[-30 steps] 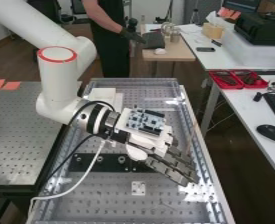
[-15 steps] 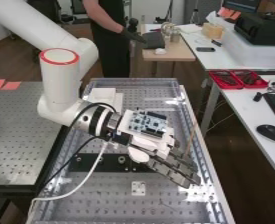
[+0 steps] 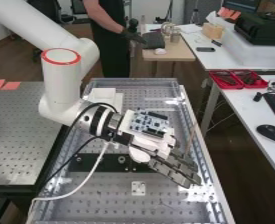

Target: Grab the drill bit and place it in the clear container

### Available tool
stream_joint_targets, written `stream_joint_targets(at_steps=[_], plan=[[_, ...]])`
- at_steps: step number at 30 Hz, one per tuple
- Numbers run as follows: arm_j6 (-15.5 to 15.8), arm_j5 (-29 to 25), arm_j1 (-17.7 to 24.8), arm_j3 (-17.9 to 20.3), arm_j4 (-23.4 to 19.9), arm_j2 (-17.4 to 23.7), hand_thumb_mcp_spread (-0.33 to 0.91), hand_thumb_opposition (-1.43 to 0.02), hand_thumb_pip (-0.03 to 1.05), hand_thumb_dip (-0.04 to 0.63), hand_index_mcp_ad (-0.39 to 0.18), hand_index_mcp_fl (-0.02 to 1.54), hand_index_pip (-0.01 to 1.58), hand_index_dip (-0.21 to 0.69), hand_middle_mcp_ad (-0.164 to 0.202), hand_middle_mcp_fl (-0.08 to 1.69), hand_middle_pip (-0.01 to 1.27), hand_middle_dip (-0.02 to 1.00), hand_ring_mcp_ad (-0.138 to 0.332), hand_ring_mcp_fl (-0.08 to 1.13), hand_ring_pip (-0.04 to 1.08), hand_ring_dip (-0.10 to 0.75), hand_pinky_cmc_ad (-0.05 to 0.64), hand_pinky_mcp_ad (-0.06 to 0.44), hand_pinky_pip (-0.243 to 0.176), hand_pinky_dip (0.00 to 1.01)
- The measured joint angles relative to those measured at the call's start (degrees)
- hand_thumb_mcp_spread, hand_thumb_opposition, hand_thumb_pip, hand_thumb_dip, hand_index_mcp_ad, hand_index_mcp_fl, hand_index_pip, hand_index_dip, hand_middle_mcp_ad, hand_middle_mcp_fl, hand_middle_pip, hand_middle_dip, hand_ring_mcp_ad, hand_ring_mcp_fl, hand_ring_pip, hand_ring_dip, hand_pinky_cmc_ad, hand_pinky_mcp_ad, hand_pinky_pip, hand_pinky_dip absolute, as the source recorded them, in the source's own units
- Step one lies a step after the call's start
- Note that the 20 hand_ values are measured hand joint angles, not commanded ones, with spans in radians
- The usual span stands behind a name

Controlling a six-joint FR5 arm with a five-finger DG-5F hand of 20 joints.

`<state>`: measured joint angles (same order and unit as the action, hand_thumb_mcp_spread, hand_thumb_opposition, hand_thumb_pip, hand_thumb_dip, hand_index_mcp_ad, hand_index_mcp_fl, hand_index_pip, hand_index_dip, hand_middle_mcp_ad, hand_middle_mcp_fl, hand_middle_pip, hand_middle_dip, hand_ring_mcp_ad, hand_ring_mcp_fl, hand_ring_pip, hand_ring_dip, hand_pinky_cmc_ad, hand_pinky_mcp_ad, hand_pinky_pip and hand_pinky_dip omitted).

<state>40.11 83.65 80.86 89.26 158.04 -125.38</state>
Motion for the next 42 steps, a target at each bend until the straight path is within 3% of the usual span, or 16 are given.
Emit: stream_joint_targets(at_steps=[10, 13, 25, 34, 42], plan=[[-0.3, 0.0, 0.1, 0.3, -1.5, -0.1, 0.53, -0.94, 0.58, 0.283, -0.166, 0.65, 1.23, 0.183, 0.054, 0.32, 0.12, 0.22, 0.197, 0.09, 0.11, 0.059, 0.335, 0.15, -0.066, 0.14], [-0.4, 0.1, 0.1, 0.3, -1.8, -0.1, 0.59, -0.95, 0.51, 0.283, -0.166, 0.72, 1.16, 0.183, 0.054, 0.33, 0.12, 0.22, 0.197, 0.1, 0.11, 0.059, 0.335, 0.15, -0.066, 0.14], [-1.0, -0.5, 0.1, -0.7, -1.6, 0.3, 0.63, -0.99, 0.45, 0.284, -0.169, 0.86, 1.03, 0.187, 0.052, 0.36, 0.12, 0.23, 0.194, 0.13, 0.11, 0.059, 0.342, 0.152, -0.066, 0.13], [-1.0, -0.5, -0.1, -1.6, -0.4, 3.4, 0.62, -0.99, 0.45, 0.284, -0.166, 0.88, 0.99, 0.187, 0.056, 0.37, 0.12, 0.23, 0.195, 0.13, 0.1, 0.066, 0.354, 0.15, -0.052, 0.14], [-0.4, 0.1, 0.4, -0.6, 1.6, 8.7, 0.62, -1.0, 0.45, 0.284, -0.169, 0.91, 0.95, 0.185, 0.056, 0.38, 0.12, 0.23, 0.195, 0.13, 0.11, 0.066, 0.353, 0.15, -0.052, 0.14]])
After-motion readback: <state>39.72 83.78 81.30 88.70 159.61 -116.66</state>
